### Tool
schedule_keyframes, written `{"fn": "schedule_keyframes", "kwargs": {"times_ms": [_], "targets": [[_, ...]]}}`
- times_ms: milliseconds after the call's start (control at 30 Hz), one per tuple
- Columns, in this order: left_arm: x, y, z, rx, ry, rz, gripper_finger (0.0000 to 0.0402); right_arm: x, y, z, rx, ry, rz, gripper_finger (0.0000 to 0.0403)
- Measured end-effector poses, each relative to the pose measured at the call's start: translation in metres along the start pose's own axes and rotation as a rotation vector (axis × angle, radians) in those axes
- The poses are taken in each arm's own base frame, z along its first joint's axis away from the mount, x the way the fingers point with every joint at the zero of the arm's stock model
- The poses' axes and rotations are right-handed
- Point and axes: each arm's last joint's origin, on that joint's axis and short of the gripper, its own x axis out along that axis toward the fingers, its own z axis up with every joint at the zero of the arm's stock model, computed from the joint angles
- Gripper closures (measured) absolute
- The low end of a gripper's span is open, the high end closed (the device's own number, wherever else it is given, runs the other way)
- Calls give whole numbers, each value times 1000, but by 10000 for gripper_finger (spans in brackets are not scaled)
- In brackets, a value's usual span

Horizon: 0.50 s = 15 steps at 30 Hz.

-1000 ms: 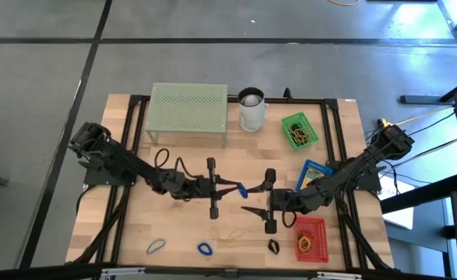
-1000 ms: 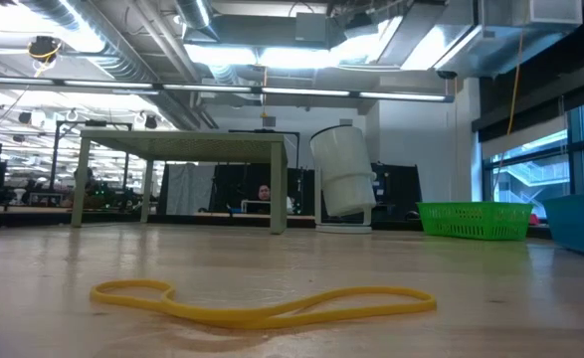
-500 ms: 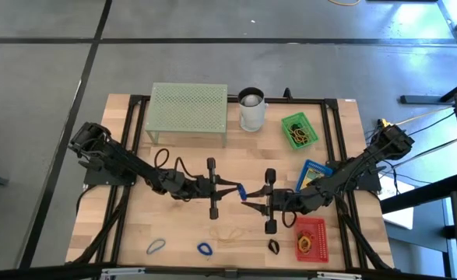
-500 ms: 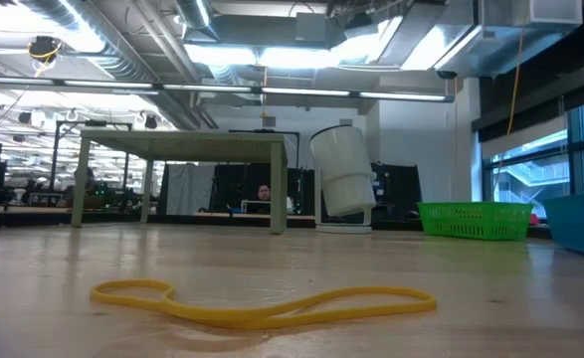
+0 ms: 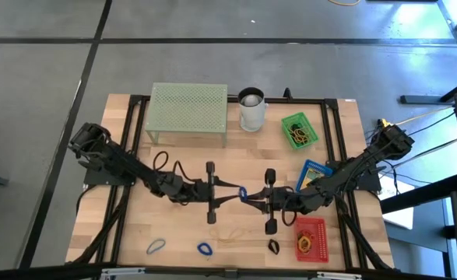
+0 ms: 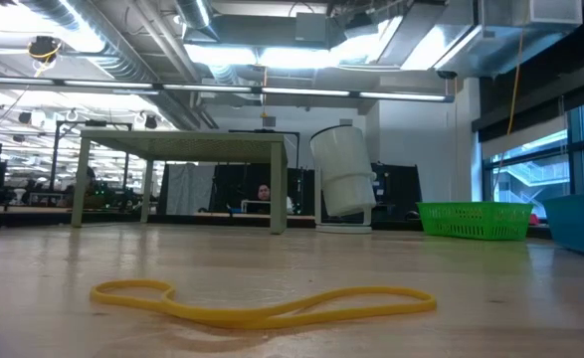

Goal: Pick & Place Office Desk Supplies
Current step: Put the blue spiral keychain into the red bin

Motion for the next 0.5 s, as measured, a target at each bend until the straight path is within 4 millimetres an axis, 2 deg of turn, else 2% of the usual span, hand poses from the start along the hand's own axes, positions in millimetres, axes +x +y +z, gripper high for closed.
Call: {"fn": "schedule_keyframes", "kwargs": {"times_ms": [133,267,333,500], "targets": [[-4,-7,2,-2,7,20,241,-2,-2,0,-15,28,-31,392],[-9,-11,4,47,30,97,223,-12,-6,2,48,118,-49,392],[-11,-12,4,78,48,149,220,-18,-9,4,146,187,-4,392],[-15,-15,5,145,90,246,222,-36,-7,11,518,395,243,392]]}}
